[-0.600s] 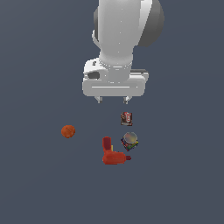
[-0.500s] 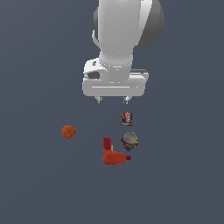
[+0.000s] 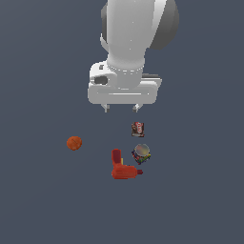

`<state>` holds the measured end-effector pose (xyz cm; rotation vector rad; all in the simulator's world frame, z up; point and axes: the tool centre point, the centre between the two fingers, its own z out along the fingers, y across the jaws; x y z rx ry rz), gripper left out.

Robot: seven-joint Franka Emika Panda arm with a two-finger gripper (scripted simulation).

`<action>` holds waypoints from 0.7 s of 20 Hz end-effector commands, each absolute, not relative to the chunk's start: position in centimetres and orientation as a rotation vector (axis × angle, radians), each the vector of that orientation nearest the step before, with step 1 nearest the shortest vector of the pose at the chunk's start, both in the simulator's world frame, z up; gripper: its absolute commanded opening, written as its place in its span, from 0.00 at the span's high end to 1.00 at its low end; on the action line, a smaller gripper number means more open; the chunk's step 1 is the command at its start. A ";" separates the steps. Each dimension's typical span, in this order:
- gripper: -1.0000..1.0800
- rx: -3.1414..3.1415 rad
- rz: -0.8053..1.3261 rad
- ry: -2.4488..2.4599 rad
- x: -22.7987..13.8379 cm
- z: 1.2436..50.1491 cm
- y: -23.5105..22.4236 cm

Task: Pick up a designated object from a clutter of objects.

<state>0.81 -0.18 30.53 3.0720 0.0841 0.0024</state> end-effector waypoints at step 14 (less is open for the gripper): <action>0.04 3.068 -0.002 0.287 2.9 25.3 2.3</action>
